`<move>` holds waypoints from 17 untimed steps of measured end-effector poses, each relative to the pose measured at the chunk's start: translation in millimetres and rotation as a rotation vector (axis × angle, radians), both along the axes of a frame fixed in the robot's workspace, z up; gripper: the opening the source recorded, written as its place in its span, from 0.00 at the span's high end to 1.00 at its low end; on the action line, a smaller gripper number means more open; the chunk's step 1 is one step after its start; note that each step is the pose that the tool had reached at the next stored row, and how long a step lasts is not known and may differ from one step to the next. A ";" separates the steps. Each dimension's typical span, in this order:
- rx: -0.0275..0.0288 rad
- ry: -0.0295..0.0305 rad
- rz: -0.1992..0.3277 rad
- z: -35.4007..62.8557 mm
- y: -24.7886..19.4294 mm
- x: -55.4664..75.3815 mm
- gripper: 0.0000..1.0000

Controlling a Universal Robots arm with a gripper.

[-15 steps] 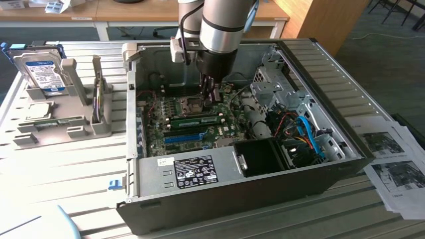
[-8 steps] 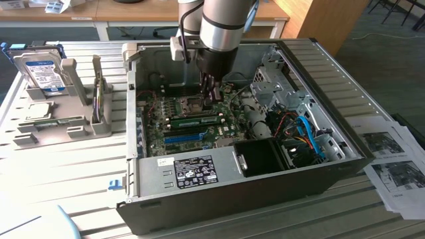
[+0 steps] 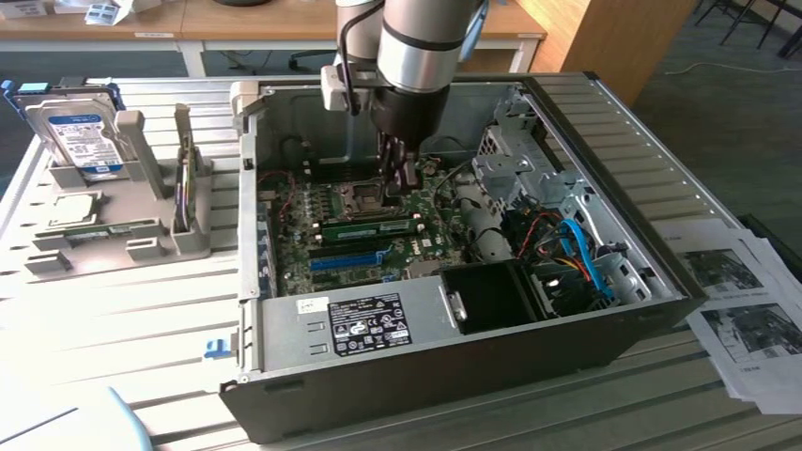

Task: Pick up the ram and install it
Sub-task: 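Insert the ram into the slot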

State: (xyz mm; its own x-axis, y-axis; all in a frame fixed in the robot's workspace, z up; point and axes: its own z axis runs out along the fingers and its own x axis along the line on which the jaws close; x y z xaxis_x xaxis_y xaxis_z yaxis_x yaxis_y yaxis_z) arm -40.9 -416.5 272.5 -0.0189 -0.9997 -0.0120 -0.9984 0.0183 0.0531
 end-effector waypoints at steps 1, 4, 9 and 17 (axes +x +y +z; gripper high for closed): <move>-0.0004 0.0000 0.000 0.6 0.0 0.0 0.82; -0.0021 0.0001 0.000 2.8 0.0 0.0 0.82; -0.0043 0.0000 0.000 6.8 0.0 0.0 0.82; -0.0078 0.0000 0.000 12.0 0.0 0.0 0.82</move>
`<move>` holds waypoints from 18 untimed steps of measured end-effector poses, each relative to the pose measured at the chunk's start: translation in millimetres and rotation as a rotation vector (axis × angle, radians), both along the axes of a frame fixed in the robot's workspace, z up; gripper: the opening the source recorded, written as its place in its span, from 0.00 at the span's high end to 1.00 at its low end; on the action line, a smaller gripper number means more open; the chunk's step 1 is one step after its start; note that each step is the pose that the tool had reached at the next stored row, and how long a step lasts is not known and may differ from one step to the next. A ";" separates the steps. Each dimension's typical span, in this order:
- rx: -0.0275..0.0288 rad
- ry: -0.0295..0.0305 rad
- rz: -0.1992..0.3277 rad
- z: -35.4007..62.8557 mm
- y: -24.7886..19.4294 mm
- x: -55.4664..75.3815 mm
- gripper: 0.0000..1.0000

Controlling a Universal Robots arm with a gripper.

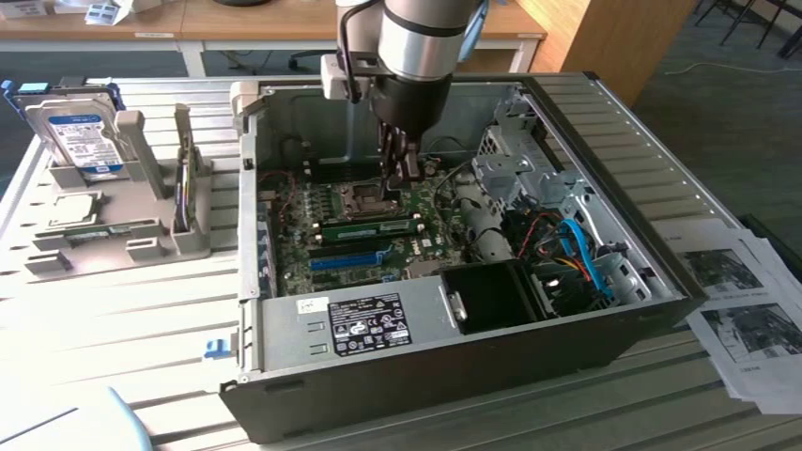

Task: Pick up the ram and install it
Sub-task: 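Insert the ram into the slot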

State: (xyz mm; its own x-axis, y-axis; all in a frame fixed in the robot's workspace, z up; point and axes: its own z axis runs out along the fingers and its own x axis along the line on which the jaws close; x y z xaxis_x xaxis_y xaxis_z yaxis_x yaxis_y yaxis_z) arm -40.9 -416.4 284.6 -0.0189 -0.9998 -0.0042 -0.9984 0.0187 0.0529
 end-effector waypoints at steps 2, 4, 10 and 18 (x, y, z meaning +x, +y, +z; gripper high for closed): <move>-0.0011 0.0000 0.000 1.1 0.0 0.0 0.82; -0.0013 -0.0002 0.000 1.4 0.0 0.0 0.82; -0.0020 0.0000 0.000 1.6 0.0 0.0 0.82; -0.0020 0.0000 0.000 5.4 0.0 0.0 0.82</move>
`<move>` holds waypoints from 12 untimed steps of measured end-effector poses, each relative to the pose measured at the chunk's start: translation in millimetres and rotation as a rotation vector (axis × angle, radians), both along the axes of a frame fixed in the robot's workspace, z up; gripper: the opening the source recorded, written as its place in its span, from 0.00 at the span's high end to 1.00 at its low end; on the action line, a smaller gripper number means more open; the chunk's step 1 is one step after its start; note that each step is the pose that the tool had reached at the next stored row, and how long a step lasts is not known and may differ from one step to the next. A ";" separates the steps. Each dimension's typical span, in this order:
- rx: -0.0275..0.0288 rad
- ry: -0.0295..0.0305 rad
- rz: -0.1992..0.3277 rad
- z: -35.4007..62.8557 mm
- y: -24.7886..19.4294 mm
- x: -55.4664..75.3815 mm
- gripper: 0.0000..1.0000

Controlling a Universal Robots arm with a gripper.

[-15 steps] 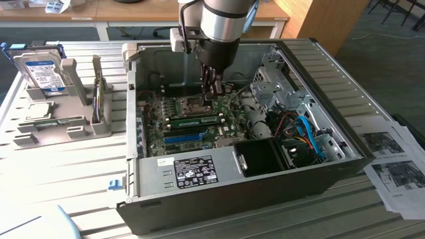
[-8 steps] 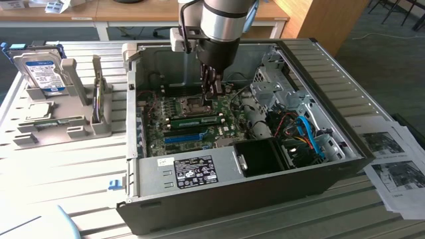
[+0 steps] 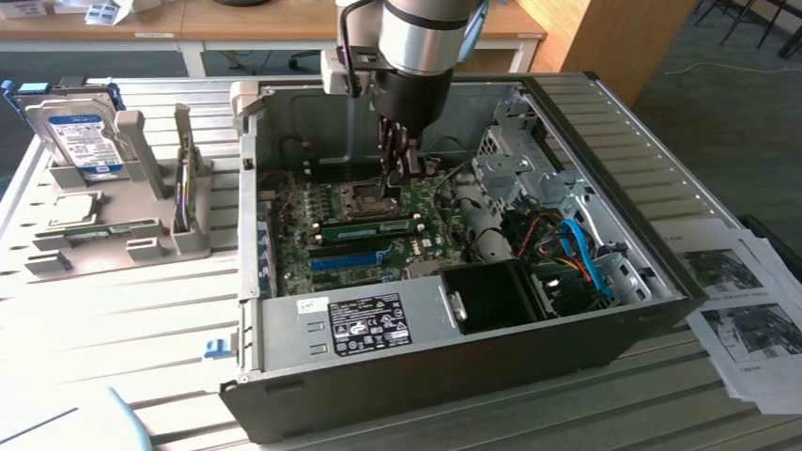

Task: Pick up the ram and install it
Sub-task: 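Insert the ram into the slot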

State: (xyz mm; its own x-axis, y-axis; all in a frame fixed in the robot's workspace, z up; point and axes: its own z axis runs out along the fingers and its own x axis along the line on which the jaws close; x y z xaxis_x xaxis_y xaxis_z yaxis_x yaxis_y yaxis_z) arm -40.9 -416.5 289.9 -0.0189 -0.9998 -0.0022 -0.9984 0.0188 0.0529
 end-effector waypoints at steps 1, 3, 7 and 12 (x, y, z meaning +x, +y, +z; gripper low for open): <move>0.0001 0.0000 0.000 0.5 0.0 0.0 0.82; 0.0000 0.0000 0.000 1.8 0.0 0.0 0.82; 0.0001 0.0000 0.000 4.8 0.0 0.0 0.82; 0.0001 0.0000 0.000 8.3 0.0 0.0 0.82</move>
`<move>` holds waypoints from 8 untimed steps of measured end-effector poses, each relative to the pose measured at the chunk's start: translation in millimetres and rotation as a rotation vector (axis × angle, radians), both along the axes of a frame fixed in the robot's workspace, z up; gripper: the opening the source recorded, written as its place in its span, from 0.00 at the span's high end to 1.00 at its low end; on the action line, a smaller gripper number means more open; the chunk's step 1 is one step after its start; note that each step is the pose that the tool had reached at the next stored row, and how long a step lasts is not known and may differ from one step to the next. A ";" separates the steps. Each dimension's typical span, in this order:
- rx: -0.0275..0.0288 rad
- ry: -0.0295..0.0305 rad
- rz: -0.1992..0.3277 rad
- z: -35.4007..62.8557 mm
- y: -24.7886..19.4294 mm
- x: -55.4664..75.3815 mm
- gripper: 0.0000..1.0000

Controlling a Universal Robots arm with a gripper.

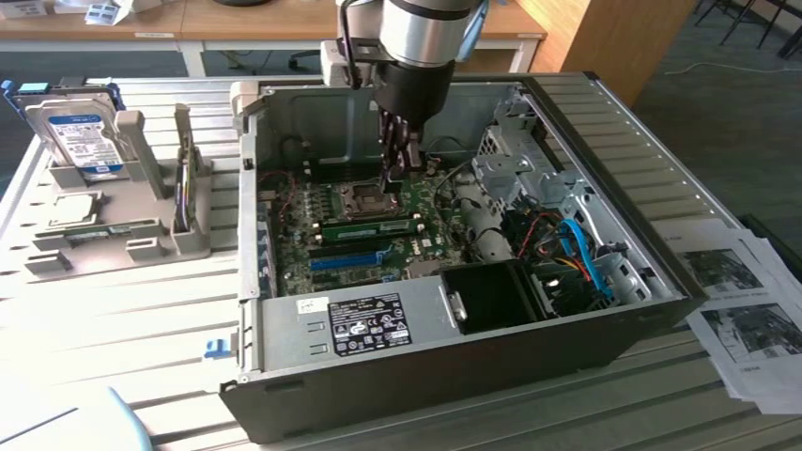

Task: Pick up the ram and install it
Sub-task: 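Insert the ram into the slot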

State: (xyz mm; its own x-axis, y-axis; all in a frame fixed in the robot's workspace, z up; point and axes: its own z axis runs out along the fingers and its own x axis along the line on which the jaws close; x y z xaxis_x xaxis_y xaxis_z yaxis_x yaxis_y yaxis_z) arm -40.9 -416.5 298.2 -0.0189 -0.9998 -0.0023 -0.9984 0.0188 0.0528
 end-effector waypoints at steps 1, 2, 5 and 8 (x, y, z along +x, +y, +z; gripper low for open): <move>0.0000 0.0000 0.000 0.7 0.0 0.0 0.82; -0.0001 0.0000 0.000 1.5 0.0 0.0 0.82; 0.0000 0.0000 0.000 3.7 0.0 0.0 0.82; -0.0001 0.0000 0.000 6.4 0.0 0.0 0.82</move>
State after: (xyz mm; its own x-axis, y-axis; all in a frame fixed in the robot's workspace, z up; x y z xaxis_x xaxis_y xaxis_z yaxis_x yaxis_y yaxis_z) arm -41.0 -416.5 304.6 -0.0190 -0.9998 -0.0022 -0.9984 0.0188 0.0529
